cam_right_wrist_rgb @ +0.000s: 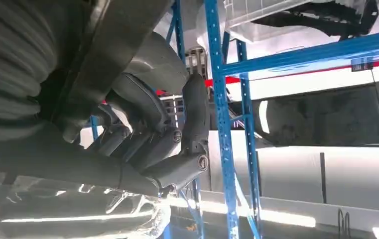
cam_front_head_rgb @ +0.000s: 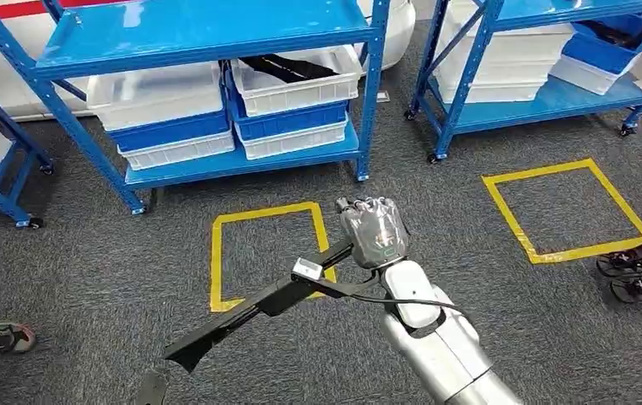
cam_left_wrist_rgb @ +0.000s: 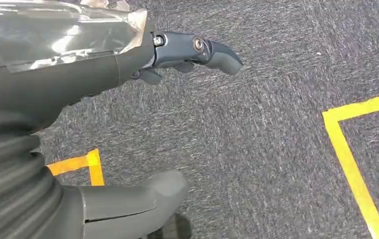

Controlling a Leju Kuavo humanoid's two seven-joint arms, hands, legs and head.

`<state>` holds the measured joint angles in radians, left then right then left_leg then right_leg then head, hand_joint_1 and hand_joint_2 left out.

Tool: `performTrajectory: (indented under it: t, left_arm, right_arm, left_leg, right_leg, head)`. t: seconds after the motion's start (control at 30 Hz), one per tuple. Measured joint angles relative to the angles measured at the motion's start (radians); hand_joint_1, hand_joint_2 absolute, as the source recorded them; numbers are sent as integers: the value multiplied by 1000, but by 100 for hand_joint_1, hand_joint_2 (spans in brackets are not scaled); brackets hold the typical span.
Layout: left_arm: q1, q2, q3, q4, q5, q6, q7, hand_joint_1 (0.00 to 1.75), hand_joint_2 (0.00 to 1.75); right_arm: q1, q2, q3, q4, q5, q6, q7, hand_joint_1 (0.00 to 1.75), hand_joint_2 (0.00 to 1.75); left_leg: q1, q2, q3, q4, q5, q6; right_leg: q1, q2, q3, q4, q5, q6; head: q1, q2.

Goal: Take the parts from the cabinet and place them on the table.

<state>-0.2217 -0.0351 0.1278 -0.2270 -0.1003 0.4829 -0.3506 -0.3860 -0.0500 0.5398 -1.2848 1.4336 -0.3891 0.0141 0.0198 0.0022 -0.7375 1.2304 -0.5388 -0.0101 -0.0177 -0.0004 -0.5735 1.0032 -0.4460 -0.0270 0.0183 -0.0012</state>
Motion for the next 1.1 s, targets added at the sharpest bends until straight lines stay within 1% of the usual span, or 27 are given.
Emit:
performTrajectory:
  t: [0.03, 0.07, 0.13, 0.17, 0.2, 0.23, 0.33, 0.37, 0.4, 0.43, 0.5, 0.53, 0.57, 0.6, 0.63, 0.67, 0.7, 0.73, 0.77, 0.83, 0.87, 0.9, 0.93, 1.0, 1.03, 1.07, 1.1]
  left_arm:
    - [1, 0, 1, 0, 0, 0, 0, 0, 175]
    - [1, 1, 3, 0, 2, 0, 0, 0, 175]
    - [2, 1, 5, 0, 5, 2, 0, 0, 175]
    - [2, 2, 8, 0, 8, 5, -1, 0, 175]
    - [1, 6, 11, 0, 10, 10, -4, 0, 175]
    - [2, 8, 17, 0, 13, 11, -7, 0, 175]
    - [13, 11, 27, 0, 21, 20, -16, 0, 175]
    - [17, 11, 30, 0, 21, 20, -19, 0, 175]
    - [17, 11, 33, 0, 21, 19, -22, 0, 175]
    - [17, 11, 34, 0, 21, 19, -24, 0, 175]
    - [19, 11, 38, 0, 21, 17, -24, 0, 175]
    - [20, 11, 40, 0, 21, 16, -24, 0, 175]
    - [21, 11, 42, 0, 21, 13, -24, 0, 175]
    - [21, 11, 42, 0, 20, 11, -24, 0, 175]
    - [21, 11, 43, 0, 19, 10, -22, 0, 175]
    - [21, 11, 43, 0, 19, 10, -21, 0, 175]
    - [21, 11, 43, 0, 19, 10, -21, 0, 175]
    - [20, 14, 43, -1, 18, 10, -19, 0, 175]
    - [19, 14, 44, -1, 17, 9, -19, 0, 175]
    - [19, 14, 45, -1, 18, 9, -18, 0, 175]
    - [19, 14, 47, -1, 18, 9, -18, 0, 175]
    - [19, 14, 47, -1, 18, 9, -18, 0, 175]
    - [19, 14, 47, -1, 18, 10, -18, 0, 175]
    - [19, 15, 49, -1, 19, 10, -18, 0, 175]
    - [19, 15, 49, -1, 19, 10, -18, 0, 175]
    - [20, 15, 50, -1, 19, 11, -18, 0, 175]
    - [21, 15, 50, -1, 20, 11, -18, 0, 175]
  right_arm:
    - [-2, 1, 0, 5, -3, 0, -2, 171, 175]
    - [-3, 2, 1, 11, -7, 1, -3, 171, 175]
    - [-3, 2, 1, 19, -17, 0, -6, 171, 175]
    - [-6, 2, 1, 26, -25, -2, -8, 171, 175]
    - [-10, 3, 0, 30, -31, -3, -11, 171, 175]
    - [-13, 4, -1, 33, -35, -6, -12, 171, 175]
    - [-17, 7, -1, 47, -37, -21, -15, 171, 175]
    - [-17, 7, -2, 48, -37, -22, -16, 171, 175]
    - [-17, 6, -3, 52, -37, -23, -16, 171, 175]
    - [-20, 5, -4, 54, -37, -24, -16, 171, 175]
    - [-20, 5, -7, 60, -37, -24, -16, 171, 175]
    - [-20, 5, -8, 64, -37, -23, -16, 171, 175]
    - [-20, 4, -9, 67, -37, -23, -16, 171, 175]
    - [-20, 3, -11, 69, -38, -23, -16, 171, 175]
    - [-21, 3, -13, 71, -37, -23, -16, 171, 175]
    - [-24, 3, -15, 71, -37, -23, -18, 171, 175]
    - [-28, 3, -16, 71, -37, -23, -18, 171, 175]
    - [-32, 5, -17, 73, -38, -23, -18, 171, 175]
    - [-35, 5, -19, 72, -37, -23, -20, 171, 175]
    - [-38, 6, -19, 76, -38, -22, -20, 171, 175]
    - [-41, 8, -19, 77, -38, -22, -21, 171, 175]
    - [-45, 12, -19, 79, -37, -22, -21, 171, 175]
    - [-48, 16, -19, 80, -37, -21, -21, 171, 175]
    - [-52, 21, -19, 81, -37, -21, -21, 171, 175]
    - [-51, 23, -19, 84, -37, -20, -22, 171, 175]
    - [-51, 23, -19, 87, -37, -19, -23, 171, 175]
    - [-51, 23, -18, 89, -36, -19, -24, 171, 175]
  left_leg:
    - [0, 0, -17, 57, -25, -2]
    - [0, 0, -12, 71, -26, -2]
    - [0, 0, 42, 4, 7, 5]
    - [-2, -1, 131, -126, 53, 19]
    - [-6, -4, 184, -210, 57, 33]
    - [-11, 0, 191, -220, 52, 35]
    - [-23, 0, 184, -224, 68, 49]
    - [-21, 2, 186, -240, 83, 55]
    - [-13, 9, 189, -255, 98, 54]
    - [-13, 7, 181, -258, 105, 62]
    - [-13, 7, 160, -257, 119, 64]
    - [-13, 7, 149, -256, 126, 63]
    - [-13, 8, 138, -254, 133, 61]
    - [-12, 8, 129, -251, 137, 58]
    - [-11, 7, 122, -246, 141, 53]
    - [-9, 7, 113, -238, 143, 49]
    - [-9, 8, 105, -226, 144, 46]
    - [-16, 7, 96, -222, 148, 37]
    - [-16, 8, 92, -214, 148, 35]
    - [-12, 7, 89, -222, 162, 22]
    - [-9, 6, 85, -222, 167, 14]
    - [-2, 5, 77, -210, 149, 9]
    - [-1, 5, 64, -174, 109, 4]
    - [0, 4, 6, -22, 14, -6]
    - [0, 4, -27, 66, -26, -9]
    - [0, 4, -38, 108, -39, -9]
    - [0, 4, -23, 97, -31, -7]
  right_leg:
    - [3, 0, -9, 1, 6, 0]
    - [5, 0, -18, 1, 13, 0]
    - [8, 0, -28, 1, 20, 3]
    - [11, 1, -33, 1, 26, 6]
    - [9, 0, -33, 1, 31, 7]
    - [19, 0, -36, 1, 35, 14]
    - [9, -3, -38, -5, 48, 33]
    - [16, -3, -40, -8, 53, 41]
    - [14, -3, -54, 7, 39, 41]
    - [14, -1, -72, 46, 2, 35]
    - [8, -1, -134, 212, -86, 26]
    - [6, -1, -155, 278, -113, 29]
    - [4, -1, -157, 304, -121, 38]
    - [0, -1, -133, 279, -113, 47]
    - [-4, -2, -85, 213, -93, 58]
    - [-9, -2, -14, 100, -62, 71]
    - [-14, -3, 36, 10, -57, 75]
    - [-2, 2, 38, 15, -62, 66]
    - [-1, 5, 30, 10, -54, 58]
    - [3, 5, 25, 16, -47, 47]
    - [-1, 5, 21, 12, -38, 34]
    - [-11, 4, 19, 10, -31, 24]
    - [-9, 4, 13, 10, -24, 14]
    - [-5, 3, 0, 10, -15, 4]
    - [-3, 3, -9, 11, -9, 2]
    - [0, 3, -18, 11, -3, 3]
    - [1, 3, -24, 11, 2, 4]
  head:
    - [0, 0]
    - [0, 0]
    - [-1, 0]
    - [-1, 0]
    - [-1, 0]
    - [2, 0]
    - [-2, 0]
    - [-2, 0]
    - [-2, 0]
    - [1, 0]
    - [3, 0]
    - [2, 0]
    - [2, 0]
    - [2, 0]
    - [2, 0]
    - [2, 0]
    - [3, 0]
    - [2, 0]
    - [2, 0]
    - [0, 0]
    - [0, 0]
    - [1, 0]
    - [-2, 0]
    - [-3, 0]
    - [-4, 0]
    - [-4, 0]
    - [-5, 0]
